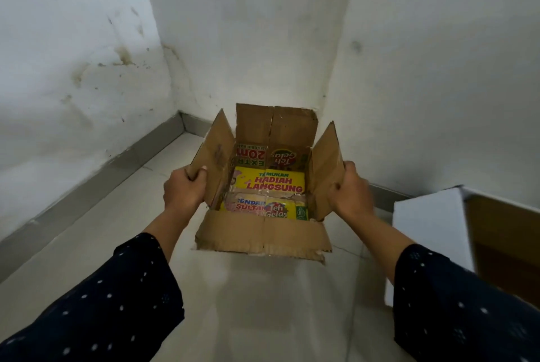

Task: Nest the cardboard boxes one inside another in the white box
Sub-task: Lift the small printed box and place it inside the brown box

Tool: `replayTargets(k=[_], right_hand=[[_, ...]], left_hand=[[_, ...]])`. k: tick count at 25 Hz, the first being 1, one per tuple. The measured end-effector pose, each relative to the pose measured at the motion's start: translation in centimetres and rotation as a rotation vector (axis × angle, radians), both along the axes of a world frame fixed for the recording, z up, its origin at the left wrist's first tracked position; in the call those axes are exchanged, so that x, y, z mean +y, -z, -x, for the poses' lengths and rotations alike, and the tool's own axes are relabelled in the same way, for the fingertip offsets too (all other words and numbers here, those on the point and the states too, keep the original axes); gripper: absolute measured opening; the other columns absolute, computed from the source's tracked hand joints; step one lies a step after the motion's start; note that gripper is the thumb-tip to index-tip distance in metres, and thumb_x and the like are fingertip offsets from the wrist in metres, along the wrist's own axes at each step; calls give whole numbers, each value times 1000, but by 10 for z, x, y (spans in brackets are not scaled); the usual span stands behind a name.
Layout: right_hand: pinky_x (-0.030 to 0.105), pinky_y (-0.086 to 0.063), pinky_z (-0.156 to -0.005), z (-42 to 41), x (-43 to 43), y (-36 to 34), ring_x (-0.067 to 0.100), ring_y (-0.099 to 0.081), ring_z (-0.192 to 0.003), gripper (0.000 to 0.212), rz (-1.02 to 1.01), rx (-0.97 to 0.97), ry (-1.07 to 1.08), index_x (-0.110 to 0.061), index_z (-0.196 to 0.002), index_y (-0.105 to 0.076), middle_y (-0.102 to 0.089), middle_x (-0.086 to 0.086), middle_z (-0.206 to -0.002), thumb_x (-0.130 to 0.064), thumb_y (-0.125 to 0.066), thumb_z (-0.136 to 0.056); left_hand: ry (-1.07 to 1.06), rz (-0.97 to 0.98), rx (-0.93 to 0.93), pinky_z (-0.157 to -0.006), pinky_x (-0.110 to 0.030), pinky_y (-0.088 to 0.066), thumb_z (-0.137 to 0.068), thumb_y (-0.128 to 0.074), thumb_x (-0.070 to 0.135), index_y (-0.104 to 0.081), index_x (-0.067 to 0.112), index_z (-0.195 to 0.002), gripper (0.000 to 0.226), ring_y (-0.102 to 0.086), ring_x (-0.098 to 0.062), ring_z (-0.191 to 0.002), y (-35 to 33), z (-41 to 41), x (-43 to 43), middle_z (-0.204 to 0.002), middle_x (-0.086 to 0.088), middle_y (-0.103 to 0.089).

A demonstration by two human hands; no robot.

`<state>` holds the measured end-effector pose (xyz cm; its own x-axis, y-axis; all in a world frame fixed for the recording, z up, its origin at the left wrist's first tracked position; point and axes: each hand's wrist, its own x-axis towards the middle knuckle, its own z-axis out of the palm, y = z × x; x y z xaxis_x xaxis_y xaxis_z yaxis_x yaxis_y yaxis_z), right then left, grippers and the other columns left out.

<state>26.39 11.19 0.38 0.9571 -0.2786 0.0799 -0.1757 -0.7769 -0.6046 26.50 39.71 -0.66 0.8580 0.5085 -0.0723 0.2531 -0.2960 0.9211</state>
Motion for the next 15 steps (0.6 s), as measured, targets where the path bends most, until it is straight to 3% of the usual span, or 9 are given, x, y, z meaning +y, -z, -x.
replayTargets(k=[5, 10, 15], right_hand=[[37, -48, -69, 57, -105, -86, 34, -60, -84, 40, 57, -143, 36, -13, -132, -40, -63, 19, -109, -17, -51, -94], [41, -56, -72, 124, -218, -157, 33, -63, -86, 42, 73, -267, 117, -17, -133, -40, -64, 14, -111, -20, -53, -93], [41, -56, -70, 186, -327, -189, 32, -62, -85, 42, 132, -284, 228, -16, -131, -41, -63, 15, -110, -20, -56, -92]], left_hand=[[97, -99, -153, -75, -54, -59, -82, -50, 44, -66, 15, -85, 34, -67, -32, -81, -90, 53, -101, -87, -12, -69], [195, -119, -266, -73, -53, -60, -87, -48, 37, -62, 17, -87, 24, -67, -31, -81, -163, 106, -219, -88, -11, -68], [297, -112, -294, -73, -48, -61, -88, -49, 33, -60, 19, -87, 18, -64, -31, -84, -190, 141, -331, -88, -9, -64]])
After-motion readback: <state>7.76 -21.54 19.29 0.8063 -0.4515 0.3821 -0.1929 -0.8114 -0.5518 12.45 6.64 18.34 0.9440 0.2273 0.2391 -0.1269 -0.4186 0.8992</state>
